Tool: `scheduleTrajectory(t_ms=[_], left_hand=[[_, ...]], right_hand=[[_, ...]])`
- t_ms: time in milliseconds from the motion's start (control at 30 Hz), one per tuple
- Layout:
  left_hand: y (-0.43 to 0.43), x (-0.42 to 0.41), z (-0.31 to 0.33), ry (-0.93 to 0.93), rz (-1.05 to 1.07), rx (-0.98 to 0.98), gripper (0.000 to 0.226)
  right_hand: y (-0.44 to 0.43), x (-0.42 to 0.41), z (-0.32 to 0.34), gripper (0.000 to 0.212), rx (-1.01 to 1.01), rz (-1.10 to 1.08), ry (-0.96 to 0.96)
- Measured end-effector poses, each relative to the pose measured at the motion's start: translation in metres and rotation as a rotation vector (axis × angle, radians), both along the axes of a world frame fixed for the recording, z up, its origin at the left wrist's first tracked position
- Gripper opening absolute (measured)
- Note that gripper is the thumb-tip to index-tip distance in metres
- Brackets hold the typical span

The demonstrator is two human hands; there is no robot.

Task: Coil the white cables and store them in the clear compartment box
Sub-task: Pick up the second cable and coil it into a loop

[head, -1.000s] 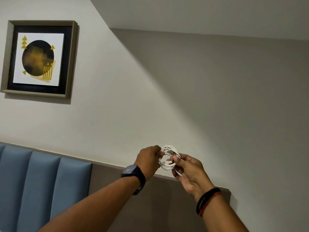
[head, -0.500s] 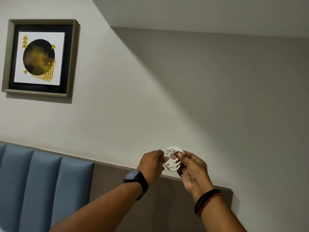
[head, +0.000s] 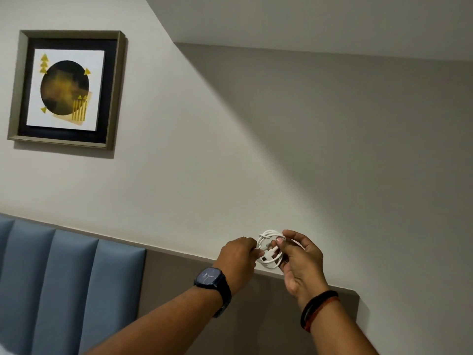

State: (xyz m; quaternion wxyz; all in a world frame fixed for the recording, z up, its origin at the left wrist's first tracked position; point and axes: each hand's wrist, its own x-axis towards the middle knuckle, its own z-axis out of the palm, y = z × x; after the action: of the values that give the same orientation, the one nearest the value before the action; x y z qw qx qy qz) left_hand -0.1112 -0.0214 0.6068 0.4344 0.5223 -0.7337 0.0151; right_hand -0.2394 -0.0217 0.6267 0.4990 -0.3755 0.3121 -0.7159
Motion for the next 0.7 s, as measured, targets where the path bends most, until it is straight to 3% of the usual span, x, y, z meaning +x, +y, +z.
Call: scheduleTrajectory(t_ms=[100,200,367,467,700], left_hand=[[0.002,-0.003,0.001,-0.001,-0.001,-0.013,0.030],[-0.001,0.003,0.005,0.029,0.010,-0.022,0.029],[-0.008,0.018,0.011,0.028,0.040,0.014,0.027],[-0.013,0.025,0.010,0.069,0.036,0.061,0.024],[-0.020,0.025,-0.011,0.059,0.032,0.124,0.030]], right_hand=[[0.001,0.003,0.000,0.020,-0.024,-0.071,-0.051],[0.004,0.001,0.001,0.020,-0.008,0.027,0.001],[0.008,-0.005,0.002,0.032,-0.033,0.220,0.241],[0.011,-0.003,-0.005,0.047,-0.062,0.151,0.564],[0.008,-0.011,-0.026,0.043,-0.051,0.005,0.859]])
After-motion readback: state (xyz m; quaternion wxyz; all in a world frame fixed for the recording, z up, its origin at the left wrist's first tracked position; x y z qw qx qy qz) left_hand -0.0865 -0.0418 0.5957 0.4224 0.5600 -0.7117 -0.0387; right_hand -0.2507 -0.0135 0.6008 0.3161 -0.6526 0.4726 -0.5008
